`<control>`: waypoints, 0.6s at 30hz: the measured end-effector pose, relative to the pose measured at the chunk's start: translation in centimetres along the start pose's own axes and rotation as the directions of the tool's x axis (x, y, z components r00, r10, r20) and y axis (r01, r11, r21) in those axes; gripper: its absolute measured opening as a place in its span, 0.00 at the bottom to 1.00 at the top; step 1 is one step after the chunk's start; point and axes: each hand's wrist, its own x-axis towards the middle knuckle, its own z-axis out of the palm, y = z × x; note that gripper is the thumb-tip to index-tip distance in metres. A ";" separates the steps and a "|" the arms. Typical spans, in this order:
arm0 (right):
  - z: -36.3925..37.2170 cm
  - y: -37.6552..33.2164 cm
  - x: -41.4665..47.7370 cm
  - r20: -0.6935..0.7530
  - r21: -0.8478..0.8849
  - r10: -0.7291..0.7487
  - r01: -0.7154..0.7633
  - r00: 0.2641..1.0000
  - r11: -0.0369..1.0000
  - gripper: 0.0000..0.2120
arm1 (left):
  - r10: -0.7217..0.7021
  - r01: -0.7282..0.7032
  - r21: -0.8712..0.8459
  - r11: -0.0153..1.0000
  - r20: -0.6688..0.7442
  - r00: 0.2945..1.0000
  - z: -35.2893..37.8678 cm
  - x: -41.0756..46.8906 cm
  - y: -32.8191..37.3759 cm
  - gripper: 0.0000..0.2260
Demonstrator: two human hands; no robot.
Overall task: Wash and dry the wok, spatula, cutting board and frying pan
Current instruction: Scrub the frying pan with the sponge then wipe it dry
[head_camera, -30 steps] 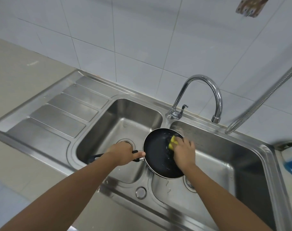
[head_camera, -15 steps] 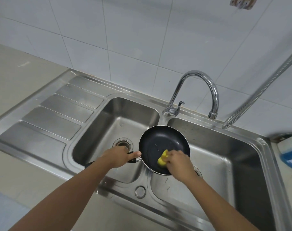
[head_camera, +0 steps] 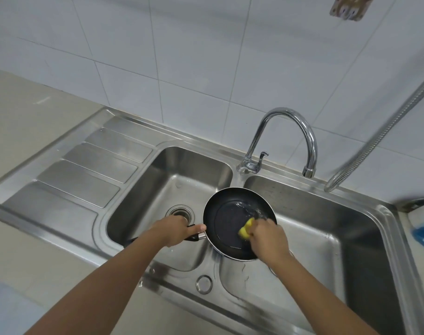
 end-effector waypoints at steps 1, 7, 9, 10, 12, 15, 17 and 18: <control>0.2 -1.2 -1.1 0.009 0.012 -0.007 0.007 1.000 1.000 0.14 | -0.012 0.012 -0.022 1.000 -0.007 1.000 0.0 0.0 0.0 0.52; 0.7 -6.8 1.7 -0.019 0.262 -0.117 0.118 0.993 0.958 0.14 | -0.036 0.036 -0.078 0.996 0.004 0.999 -0.8 -0.6 0.4 0.37; 0.4 -5.9 4.0 -0.015 0.252 -0.095 0.096 0.995 0.963 0.14 | -0.054 0.053 -0.091 0.994 -0.010 0.999 -0.1 -0.7 0.5 0.35; 0.2 -4.8 4.6 -0.012 0.222 -0.072 0.073 0.997 0.972 0.15 | -0.060 0.057 -0.089 0.994 -0.028 0.998 0.5 -0.7 0.6 0.35; -0.2 -2.0 4.7 -0.033 0.123 -0.014 0.018 0.999 0.992 0.15 | -0.060 0.054 -0.085 0.995 -0.071 0.996 1.9 -0.5 0.5 0.35; 0.1 0.2 2.1 -0.059 0.036 0.024 -0.022 0.998 0.999 0.12 | -0.060 0.051 -0.085 0.995 -0.104 0.993 2.0 -0.4 0.5 0.37; 0.5 -1.1 0.4 -0.015 0.042 0.029 -0.029 0.999 0.999 0.11 | -0.016 0.015 -0.020 1.000 -0.068 0.998 1.2 -0.3 0.6 0.42; 0.7 -2.4 -0.1 0.004 0.068 0.025 -0.025 1.000 0.997 0.12 | -0.004 0.005 0.008 1.000 -0.044 0.999 0.9 -0.1 0.5 0.44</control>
